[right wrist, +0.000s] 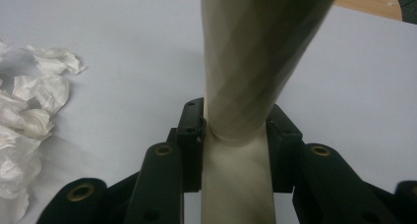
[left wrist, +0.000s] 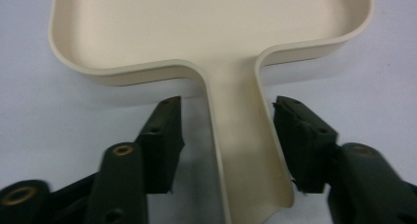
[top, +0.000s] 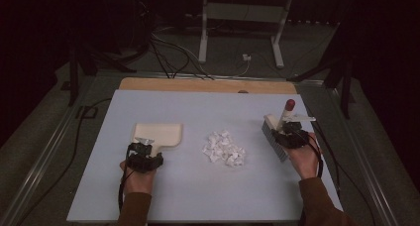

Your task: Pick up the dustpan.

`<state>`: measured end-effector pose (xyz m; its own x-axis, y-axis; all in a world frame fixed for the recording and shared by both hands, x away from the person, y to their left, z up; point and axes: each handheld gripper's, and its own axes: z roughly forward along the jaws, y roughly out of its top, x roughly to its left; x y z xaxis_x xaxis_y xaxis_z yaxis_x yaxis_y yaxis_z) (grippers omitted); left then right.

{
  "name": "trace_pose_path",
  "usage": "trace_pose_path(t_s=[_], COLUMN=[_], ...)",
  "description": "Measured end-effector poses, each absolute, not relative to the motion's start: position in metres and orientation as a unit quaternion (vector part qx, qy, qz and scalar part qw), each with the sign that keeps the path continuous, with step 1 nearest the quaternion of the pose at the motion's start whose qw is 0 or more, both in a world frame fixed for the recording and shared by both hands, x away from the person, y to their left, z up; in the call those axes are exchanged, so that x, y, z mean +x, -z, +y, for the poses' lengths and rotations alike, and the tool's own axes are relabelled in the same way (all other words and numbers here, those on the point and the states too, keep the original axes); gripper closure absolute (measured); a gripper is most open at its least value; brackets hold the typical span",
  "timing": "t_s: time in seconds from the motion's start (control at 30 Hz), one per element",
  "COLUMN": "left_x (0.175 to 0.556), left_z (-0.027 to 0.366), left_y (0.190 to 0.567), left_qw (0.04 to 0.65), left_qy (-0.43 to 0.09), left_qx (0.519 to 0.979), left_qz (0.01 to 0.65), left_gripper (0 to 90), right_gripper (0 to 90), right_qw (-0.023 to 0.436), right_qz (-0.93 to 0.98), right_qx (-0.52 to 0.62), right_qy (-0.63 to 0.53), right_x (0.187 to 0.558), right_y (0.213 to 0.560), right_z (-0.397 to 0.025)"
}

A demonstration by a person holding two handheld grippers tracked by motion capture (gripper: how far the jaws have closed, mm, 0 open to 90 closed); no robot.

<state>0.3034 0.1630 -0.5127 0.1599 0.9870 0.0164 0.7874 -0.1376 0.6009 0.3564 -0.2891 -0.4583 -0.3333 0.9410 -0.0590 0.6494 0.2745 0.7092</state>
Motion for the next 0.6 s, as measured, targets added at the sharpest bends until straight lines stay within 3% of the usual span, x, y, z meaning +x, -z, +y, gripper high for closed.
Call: trace_pose_path(t_s=[0.2,0.6], left_x=[0.3016,0.3019], left_z=[0.1592,0.1631], left_y=[0.5130,0.5130], left_qw=[0.239,0.246], left_qy=[-0.213,-0.208], left_qx=[0.721,0.712], left_qz=[0.614,0.624], left_gripper=[60.4,66.1], right_gripper=[67.1,67.1], right_qw=[0.244,0.242], right_qz=[0.760,0.759], right_qx=[0.524,0.524], right_qy=[-0.298,-0.299], right_x=[0.3561,0.3563], right_y=[0.4583,0.4583], right_z=[-0.2889,-0.2902])
